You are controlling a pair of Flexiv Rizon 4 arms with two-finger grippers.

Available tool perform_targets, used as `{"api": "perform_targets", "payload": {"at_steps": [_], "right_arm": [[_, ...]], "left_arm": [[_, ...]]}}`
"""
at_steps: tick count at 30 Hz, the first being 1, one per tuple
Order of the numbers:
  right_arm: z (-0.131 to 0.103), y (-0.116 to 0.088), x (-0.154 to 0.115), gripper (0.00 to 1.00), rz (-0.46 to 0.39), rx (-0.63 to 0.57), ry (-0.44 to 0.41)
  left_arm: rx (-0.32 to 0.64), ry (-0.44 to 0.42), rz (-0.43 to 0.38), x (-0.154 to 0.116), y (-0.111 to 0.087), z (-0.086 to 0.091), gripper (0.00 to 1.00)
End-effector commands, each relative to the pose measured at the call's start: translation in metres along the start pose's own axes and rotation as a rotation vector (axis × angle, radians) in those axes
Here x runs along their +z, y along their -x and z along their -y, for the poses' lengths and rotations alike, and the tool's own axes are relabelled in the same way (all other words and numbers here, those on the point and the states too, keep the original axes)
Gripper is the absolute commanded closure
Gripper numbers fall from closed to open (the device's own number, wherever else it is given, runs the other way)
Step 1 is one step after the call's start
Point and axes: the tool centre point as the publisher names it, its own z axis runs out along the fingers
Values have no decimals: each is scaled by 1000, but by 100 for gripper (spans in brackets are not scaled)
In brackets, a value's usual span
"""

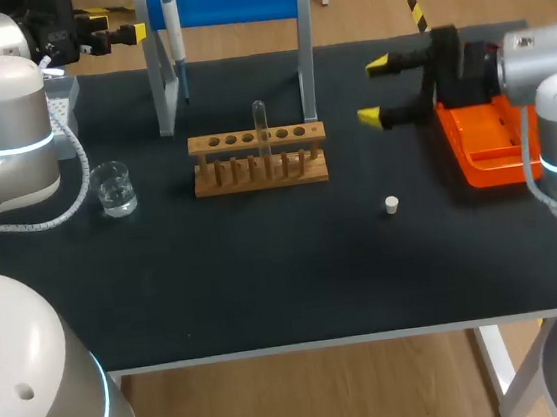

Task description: Invert the test tube, pick up the pipette, mount the tip to pipette, aspirate from beaker and dispense into the tube, eject the tip, return the pipette, and cap with the stopper.

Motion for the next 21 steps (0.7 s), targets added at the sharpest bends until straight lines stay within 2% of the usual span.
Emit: {"api": "perform_targets", "payload": {"at_steps": [1,4,6,19,21], "right_arm": [[11,-24,9,0,-30,-19,51],[18,-39,16,0,-61,-16,58],[22,-48,19,0,-94,-59,36],[22,-48,19,0,-94,-59,36],[22,-48,19,0,-94,-59,36]], "left_arm": [[0,-3,0,0,0,-1,0],[0,-3,0,0,0,-1,0],[0,-3,0,0,0,-1,0],[0,-3,0,0,0,-1,0],[43,-50,-58,-10,-14,-3,0]]}}
